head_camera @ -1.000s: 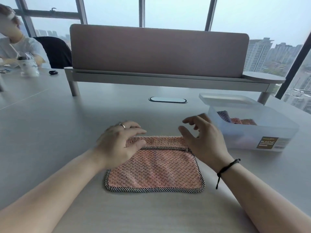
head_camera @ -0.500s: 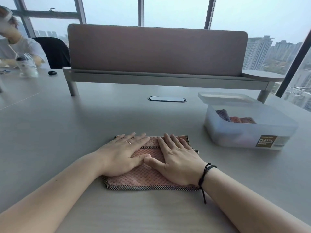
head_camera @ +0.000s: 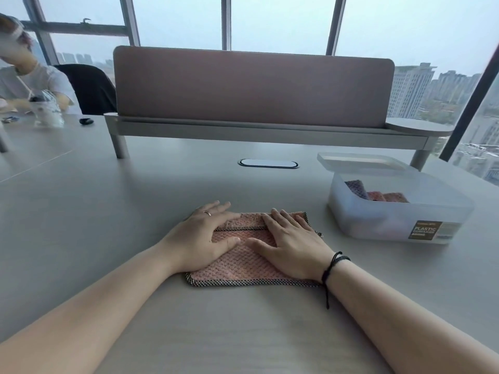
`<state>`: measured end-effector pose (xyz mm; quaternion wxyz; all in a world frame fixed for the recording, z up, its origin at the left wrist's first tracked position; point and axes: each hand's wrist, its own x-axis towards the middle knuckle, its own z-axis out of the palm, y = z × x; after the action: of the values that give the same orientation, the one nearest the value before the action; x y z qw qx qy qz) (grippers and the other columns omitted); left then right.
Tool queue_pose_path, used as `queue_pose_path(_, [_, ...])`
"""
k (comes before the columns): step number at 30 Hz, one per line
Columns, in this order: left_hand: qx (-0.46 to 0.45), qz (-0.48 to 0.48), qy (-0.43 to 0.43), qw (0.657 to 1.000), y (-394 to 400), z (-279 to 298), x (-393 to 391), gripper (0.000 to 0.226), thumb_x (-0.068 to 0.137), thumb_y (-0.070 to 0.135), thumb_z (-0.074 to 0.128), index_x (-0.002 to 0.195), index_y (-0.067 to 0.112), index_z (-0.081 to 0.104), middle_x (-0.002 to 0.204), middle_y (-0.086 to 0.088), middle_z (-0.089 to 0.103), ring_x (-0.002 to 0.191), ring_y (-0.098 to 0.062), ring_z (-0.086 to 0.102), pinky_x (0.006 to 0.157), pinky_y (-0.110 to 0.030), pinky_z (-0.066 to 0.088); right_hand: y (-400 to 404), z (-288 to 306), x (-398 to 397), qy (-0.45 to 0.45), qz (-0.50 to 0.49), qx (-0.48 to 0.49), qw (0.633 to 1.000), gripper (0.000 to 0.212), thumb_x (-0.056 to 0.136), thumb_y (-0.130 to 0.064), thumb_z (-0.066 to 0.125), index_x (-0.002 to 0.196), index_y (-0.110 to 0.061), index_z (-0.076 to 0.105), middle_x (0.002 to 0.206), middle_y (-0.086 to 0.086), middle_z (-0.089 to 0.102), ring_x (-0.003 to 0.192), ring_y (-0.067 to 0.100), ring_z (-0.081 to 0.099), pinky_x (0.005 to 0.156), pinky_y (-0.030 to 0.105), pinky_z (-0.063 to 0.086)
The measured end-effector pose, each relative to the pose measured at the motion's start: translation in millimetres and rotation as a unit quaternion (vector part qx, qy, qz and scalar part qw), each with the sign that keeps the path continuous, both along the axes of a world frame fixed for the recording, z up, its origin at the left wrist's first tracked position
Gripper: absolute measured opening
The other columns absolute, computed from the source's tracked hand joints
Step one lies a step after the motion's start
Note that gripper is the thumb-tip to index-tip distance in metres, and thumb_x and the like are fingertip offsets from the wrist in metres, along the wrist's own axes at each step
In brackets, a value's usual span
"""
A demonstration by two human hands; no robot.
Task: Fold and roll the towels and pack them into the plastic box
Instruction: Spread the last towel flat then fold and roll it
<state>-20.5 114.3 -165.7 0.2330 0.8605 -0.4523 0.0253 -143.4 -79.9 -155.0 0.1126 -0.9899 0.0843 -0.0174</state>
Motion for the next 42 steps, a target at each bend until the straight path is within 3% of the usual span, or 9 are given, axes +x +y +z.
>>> queue_pose_path(4, [-0.132,-0.031,-0.030,0.990,6.9,6.9,-12.0,0.027,0.079,0.052,0.064,0.099,0.035,0.072,0.120,0.016,0.063,0.122,-0.005,0.051,0.105,-0.031,0.041,-0.3,9.0,-11.7,-0.170,0.022,0.039,0.984,0.060,0.084,-0.074,0.043,0.129,-0.036,0.057,0.132,-0.012,0.057,0.126,0.010,0.048,0.108,0.028,0.033])
queue_pose_path(8, [-0.126,-0.119,-0.001,0.985,8.4,14.3,-26.6,0.026,0.076,0.048,0.074,0.064,0.032,0.059,0.073,0.013,0.061,0.078,-0.008,0.058,0.075,-0.036,0.048,3.1,26.9,-31.0,-0.143,0.132,0.099,0.976,0.031,0.072,-0.060,0.070,0.081,-0.030,0.071,0.073,-0.011,0.060,0.073,0.008,0.057,0.067,0.028,0.048])
queue_pose_path(12, [-0.057,-0.165,0.055,0.983,7.2,15.7,-34.4,0.030,0.075,0.050,0.076,0.068,0.023,0.065,0.067,0.006,0.061,0.069,-0.013,0.057,0.061,-0.024,0.045,14.0,27.8,-35.5,-0.027,0.173,0.106,0.979,0.024,0.073,-0.048,0.077,0.087,-0.030,0.071,0.073,-0.010,0.064,0.069,0.006,0.058,0.063,0.024,0.047])
queue_pose_path(21, [-0.027,-0.158,0.052,0.986,8.1,19.1,-38.7,0.029,0.067,0.051,0.080,0.082,0.033,0.063,0.082,0.017,0.060,0.075,-0.007,0.057,0.066,-0.020,0.044,14.9,24.4,-29.2,-0.048,0.153,0.123,0.979,0.019,0.091,-0.040,0.065,0.077,-0.031,0.057,0.065,-0.012,0.054,0.061,0.001,0.049,0.056,0.015,0.035])
queue_pose_path(26, [-0.157,-0.091,0.173,0.968,6.6,15.5,-31.7,0.021,0.073,0.012,0.059,0.083,0.030,0.052,0.070,0.004,0.058,0.060,-0.018,0.048,0.057,-0.029,0.038,8.5,26.1,-30.2,-0.071,0.118,0.178,0.974,0.025,0.083,-0.048,0.071,0.077,-0.027,0.060,0.062,-0.025,0.058,0.057,0.001,0.050,0.053,0.016,0.033])
queue_pose_path(29, [-0.226,-0.053,0.228,0.946,7.5,18.7,-26.1,0.017,0.077,0.008,0.058,0.084,0.024,0.059,0.065,0.001,0.059,0.053,-0.010,0.044,0.051,-0.022,0.033,5.8,23.4,-32.0,-0.067,0.124,0.083,0.987,0.046,0.066,-0.059,0.078,0.095,-0.027,0.060,0.082,-0.014,0.060,0.074,0.006,0.052,0.066,0.025,0.044])
queue_pose_path(33, [-0.252,0.022,0.170,0.952,8.4,20.1,-20.8,0.014,0.087,0.005,0.070,0.081,0.018,0.067,0.063,0.009,0.067,0.045,0.002,0.048,0.048,-0.010,0.033,-2.9,25.2,-29.0,-0.145,0.086,0.118,0.979,0.019,0.077,-0.027,0.069,0.092,-0.031,0.059,0.073,-0.012,0.062,0.065,0.005,0.054,0.062,0.027,0.046])
queue_pose_path(38, [-0.200,0.102,0.053,0.973,12.2,11.7,-7.2,0.009,0.084,0.016,0.075,0.082,0.024,0.072,0.083,0.015,0.075,0.085,0.007,0.067,0.074,-0.002,0.042,-29.2,25.2,-22.5,-0.229,-0.049,0.162,0.959,0.019,0.080,-0.024,0.074,0.094,-0.032,0.063,0.070,-0.011,0.064,0.061,0.000,0.056,0.053,0.012,0.037])
queue_pose_path(42, [-0.154,0.122,0.016,0.980,13.6,9.5,-3.8,0.008,0.080,0.021,0.078,0.080,0.028,0.074,0.079,0.019,0.071,0.077,0.004,0.063,0.071,-0.018,0.045,-38.6,13.3,-17.9,-0.209,-0.100,0.126,0.965,0.022,0.079,-0.028,0.076,0.098,-0.032,0.066,0.080,-0.012,0.066,0.078,0.010,0.060,0.071,0.028,0.049])
